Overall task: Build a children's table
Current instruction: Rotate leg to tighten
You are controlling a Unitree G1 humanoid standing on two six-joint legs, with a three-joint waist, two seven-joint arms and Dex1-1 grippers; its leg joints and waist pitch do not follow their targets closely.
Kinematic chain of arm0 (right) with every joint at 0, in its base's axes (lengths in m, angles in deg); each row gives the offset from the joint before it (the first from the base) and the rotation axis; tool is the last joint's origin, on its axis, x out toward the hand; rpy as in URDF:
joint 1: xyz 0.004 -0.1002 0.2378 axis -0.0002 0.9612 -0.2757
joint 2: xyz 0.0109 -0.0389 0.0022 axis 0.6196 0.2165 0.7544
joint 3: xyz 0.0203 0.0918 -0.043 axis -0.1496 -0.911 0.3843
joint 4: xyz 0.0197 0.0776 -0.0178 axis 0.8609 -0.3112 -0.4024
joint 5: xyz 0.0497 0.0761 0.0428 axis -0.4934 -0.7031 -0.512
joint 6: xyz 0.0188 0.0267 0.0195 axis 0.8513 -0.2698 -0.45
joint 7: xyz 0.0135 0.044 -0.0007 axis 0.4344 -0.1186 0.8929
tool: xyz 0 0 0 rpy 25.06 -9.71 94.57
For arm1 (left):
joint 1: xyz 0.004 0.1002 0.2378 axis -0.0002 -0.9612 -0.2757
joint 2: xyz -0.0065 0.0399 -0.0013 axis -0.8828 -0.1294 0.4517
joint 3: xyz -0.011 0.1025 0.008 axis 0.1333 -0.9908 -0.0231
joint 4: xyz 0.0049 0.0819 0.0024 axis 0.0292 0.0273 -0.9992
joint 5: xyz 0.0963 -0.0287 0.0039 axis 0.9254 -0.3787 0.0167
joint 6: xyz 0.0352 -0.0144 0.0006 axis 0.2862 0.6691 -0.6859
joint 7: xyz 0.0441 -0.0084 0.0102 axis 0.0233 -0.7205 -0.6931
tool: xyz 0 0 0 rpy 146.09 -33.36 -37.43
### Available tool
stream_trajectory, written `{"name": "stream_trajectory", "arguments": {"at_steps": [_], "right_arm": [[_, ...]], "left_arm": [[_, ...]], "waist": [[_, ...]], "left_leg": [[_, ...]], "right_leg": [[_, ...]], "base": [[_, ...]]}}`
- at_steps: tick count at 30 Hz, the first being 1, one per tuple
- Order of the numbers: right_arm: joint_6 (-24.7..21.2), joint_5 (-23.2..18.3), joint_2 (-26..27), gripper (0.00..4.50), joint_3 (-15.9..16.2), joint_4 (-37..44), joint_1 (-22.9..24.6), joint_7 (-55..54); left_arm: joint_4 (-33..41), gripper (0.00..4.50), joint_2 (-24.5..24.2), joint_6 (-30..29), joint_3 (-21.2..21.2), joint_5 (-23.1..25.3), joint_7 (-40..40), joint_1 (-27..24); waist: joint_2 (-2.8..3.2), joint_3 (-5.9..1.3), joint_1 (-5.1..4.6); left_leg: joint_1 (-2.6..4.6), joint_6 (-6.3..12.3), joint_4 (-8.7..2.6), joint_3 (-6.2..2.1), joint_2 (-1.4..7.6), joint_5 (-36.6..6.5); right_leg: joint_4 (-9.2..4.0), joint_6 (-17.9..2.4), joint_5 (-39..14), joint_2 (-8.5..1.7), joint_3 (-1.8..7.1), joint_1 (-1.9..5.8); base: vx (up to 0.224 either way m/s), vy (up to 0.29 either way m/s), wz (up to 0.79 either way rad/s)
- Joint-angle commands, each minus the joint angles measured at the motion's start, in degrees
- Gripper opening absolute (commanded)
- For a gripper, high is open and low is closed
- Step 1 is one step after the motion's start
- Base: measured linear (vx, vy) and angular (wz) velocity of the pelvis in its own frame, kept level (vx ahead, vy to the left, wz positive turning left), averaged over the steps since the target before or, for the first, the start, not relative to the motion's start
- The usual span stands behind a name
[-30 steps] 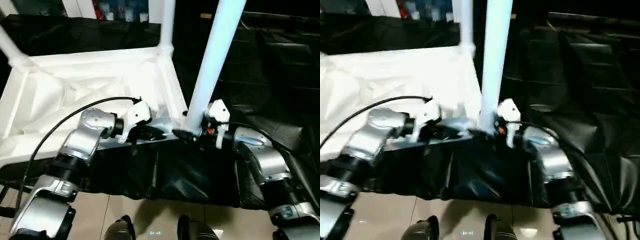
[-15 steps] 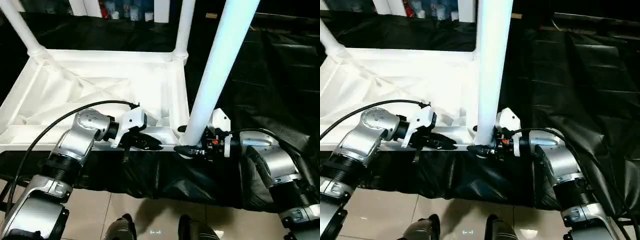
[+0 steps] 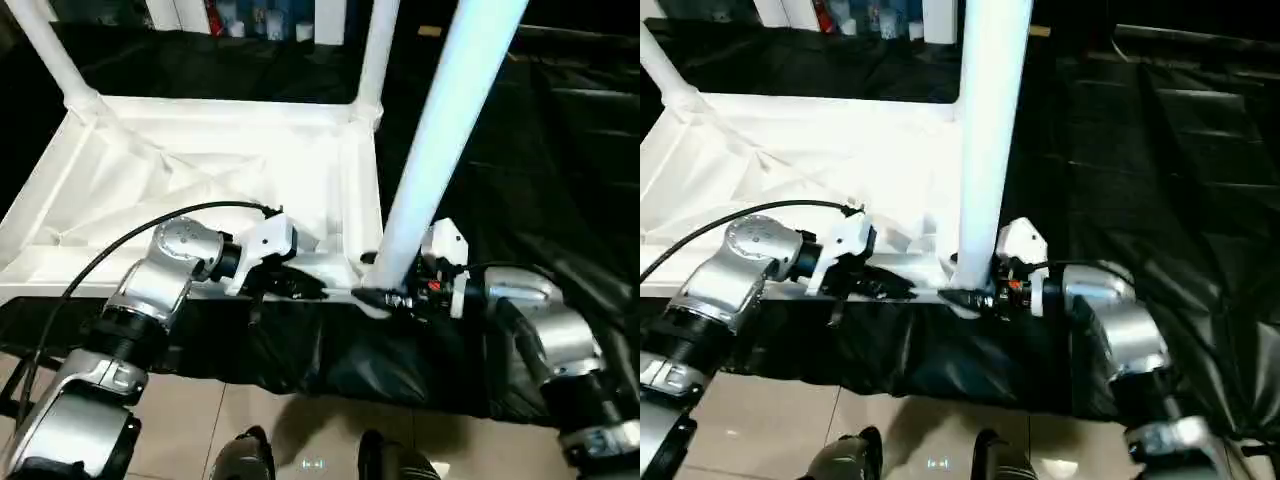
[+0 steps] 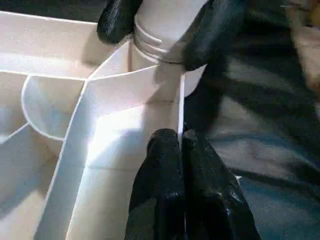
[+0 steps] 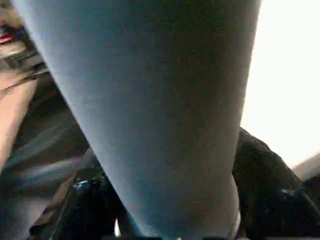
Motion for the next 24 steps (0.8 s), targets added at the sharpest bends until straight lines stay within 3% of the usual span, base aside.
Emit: {"name": "stream_trajectory", "arguments": {"at_steps": [1,4,5,6,7,8,13,16,19,24], "right_arm": [[-0.7,2.4,3.6,2.62,2.5,-2.3,0.2,-6.1],[-1.7,3.6,7.4,2.62,0.7,-4.6,-0.8,-14.5],[-1.7,4.4,8.9,2.62,0.1,-5.5,-1.3,-18.3],[-0.6,5.9,12.5,2.62,-1.3,-8.2,-2.4,-27.1],[-0.3,6.2,13.2,2.62,-1.5,-8.7,-2.6,-28.6],[-0.3,6.4,14.8,2.62,-2.5,-10.0,-3.3,-32.7],[1.1,8.0,20.4,2.62,-4.3,-14.1,-5.9,-43.7],[2.7,9.1,21.5,2.62,-3.8,-14.6,-6.5,-44.5],[3.2,8.2,21.1,3.32,-4.0,-13.7,-6.2,-42.5],[4.4,9.1,15.2,3.53,-1.2,-10.8,-5.2,-33.9]], "left_arm": [[-2.7,0.00,3.4,-2.0,-1.4,1.8,7.2,0.0],[-4.0,0.00,5.9,-3.5,-0.8,2.7,12.7,1.1],[-4.6,0.00,7.1,-4.1,-0.5,3.0,15.0,1.7],[-5.9,0.00,9.6,-4.5,-0.1,3.9,20.0,2.7],[-6.2,0.00,10.1,-4.5,-0.1,4.1,21.0,2.9],[-6.6,0.00,10.9,-4.4,-0.2,4.5,22.3,3.1],[-6.7,0.00,13.8,-4.1,-0.9,5.9,25.9,3.1],[-6.4,0.00,14.4,-3.9,-1.3,6.2,26.0,2.8],[-5.7,0.00,13.7,-3.1,-1.8,6.1,24.2,2.3],[-3.2,0.00,10.5,-0.8,-2.2,4.8,17.7,0.3]], "waist": [[-0.53,-2.51,-0.35],[-0.41,-2.40,-0.84],[-0.64,-2.48,-1.07],[-0.50,-2.39,-1.20],[-0.45,-2.34,-1.44],[-0.57,-2.58,-1.47],[-0.27,-2.78,-1.72],[-0.32,-2.87,-1.71],[-0.26,-2.96,-1.70],[-0.21,-3.10,-1.73]], "left_leg": [[0.71,2.25,-3.64,-1.44,2.48,-15.4],[0.84,1.27,-3.85,-1.61,2.47,-17.1],[0.68,1.17,-3.87,-1.71,2.32,-16.7],[0.72,1.24,-3.93,-1.67,2.39,-16.4],[0.74,1.14,-3.93,-1.60,2.35,-17.0],[0.70,0.78,-3.98,-1.90,2.19,-16.9],[0.45,1.70,-3.98,-1.67,2.08,-16.1],[0.30,2.61,-3.84,-1.56,1.91,-15.2],[0.21,3.34,-3.75,-1.50,1.94,-14.4],[0.04,4.07,-3.60,-1.49,1.89,-14.0]], "right_leg": [[-4.99,-10.2,-25.9,-4.43,2.76,2.59],[-5.24,-9.2,-28.1,-4.44,2.81,2.21],[-5.22,-8.8,-28.1,-4.43,2.74,2.43],[-5.31,-8.5,-27.8,-4.46,2.92,2.13],[-5.46,-8.5,-28.2,-4.38,2.98,1.86],[-5.37,-8.0,-29.1,-4.48,2.79,2.26],[-4.99,-8.6,-22.9,-4.18,2.98,2.16],[-4.72,-9.0,-19.9,-4.09,2.94,2.45],[-4.52,-9.5,-17.8,-4.02,2.92,2.58],[-4.38,-10.3,-16.4,-4.02,2.80,2.98]], "base": [[0.000,0.000,0.00],[0.000,0.000,0.00],[0.000,0.000,0.00],[0.000,0.000,0.00],[0.000,0.000,0.00],[0.000,0.000,0.00],[0.000,0.000,0.00],[0.000,0.000,0.00],[0.000,0.000,0.00],[0.000,0.000,0.00]]}}
